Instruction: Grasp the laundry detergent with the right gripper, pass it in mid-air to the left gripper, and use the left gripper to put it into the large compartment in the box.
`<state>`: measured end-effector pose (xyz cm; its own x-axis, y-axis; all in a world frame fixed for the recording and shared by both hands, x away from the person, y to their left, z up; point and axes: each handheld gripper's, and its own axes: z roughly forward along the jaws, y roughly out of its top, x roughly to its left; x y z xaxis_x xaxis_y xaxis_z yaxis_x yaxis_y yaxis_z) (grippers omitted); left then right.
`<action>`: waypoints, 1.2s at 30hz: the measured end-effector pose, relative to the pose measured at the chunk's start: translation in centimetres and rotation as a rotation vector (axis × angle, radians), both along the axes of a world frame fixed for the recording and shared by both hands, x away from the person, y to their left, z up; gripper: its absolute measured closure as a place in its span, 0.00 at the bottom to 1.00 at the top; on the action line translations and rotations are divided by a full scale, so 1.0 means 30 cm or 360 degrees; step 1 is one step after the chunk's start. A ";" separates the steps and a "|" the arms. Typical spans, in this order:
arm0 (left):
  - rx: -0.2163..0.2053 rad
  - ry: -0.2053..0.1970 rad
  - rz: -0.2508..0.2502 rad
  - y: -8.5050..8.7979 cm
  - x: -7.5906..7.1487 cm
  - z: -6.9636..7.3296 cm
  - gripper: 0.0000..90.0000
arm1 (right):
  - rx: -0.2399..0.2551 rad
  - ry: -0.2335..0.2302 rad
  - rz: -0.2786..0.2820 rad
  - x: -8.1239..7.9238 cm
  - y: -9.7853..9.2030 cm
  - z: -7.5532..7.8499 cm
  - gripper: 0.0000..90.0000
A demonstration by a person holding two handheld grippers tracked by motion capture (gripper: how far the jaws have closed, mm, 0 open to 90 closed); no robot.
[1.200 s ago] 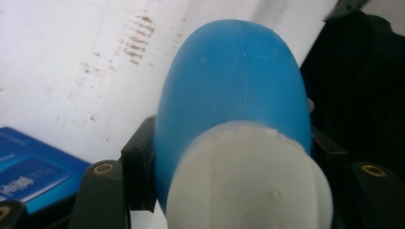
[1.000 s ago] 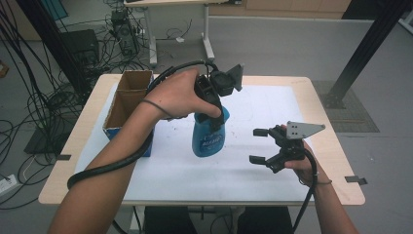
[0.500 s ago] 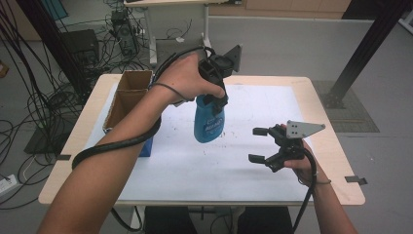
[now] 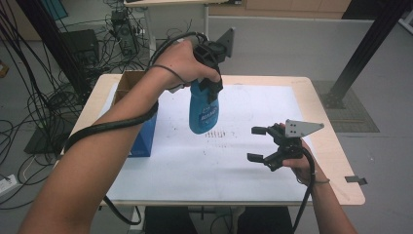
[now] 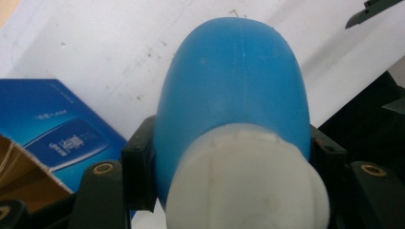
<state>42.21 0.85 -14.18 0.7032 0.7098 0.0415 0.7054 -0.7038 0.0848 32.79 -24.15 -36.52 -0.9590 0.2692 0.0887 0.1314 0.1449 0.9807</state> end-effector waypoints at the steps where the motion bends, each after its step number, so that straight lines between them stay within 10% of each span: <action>1: 0.0006 -0.0005 0.0016 0.008 0.004 0.009 0.41 | -0.0001 0.0001 -0.0001 0.001 0.001 0.000 0.07; 18: -0.0047 -0.0072 0.0295 0.183 0.066 0.158 0.41 | -0.0001 -0.0003 0.0018 0.008 0.021 0.007 0.07; 36: -0.0071 -0.0117 0.0679 0.428 0.120 0.205 0.41 | 0.0015 -0.0001 0.0017 0.013 0.017 0.002 0.07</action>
<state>45.81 13.70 -8.02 0.3431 0.9383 0.0433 0.9231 -0.3453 0.1691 33.17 -23.63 -36.45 -0.9618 0.2583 0.0905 0.1291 0.1368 0.9822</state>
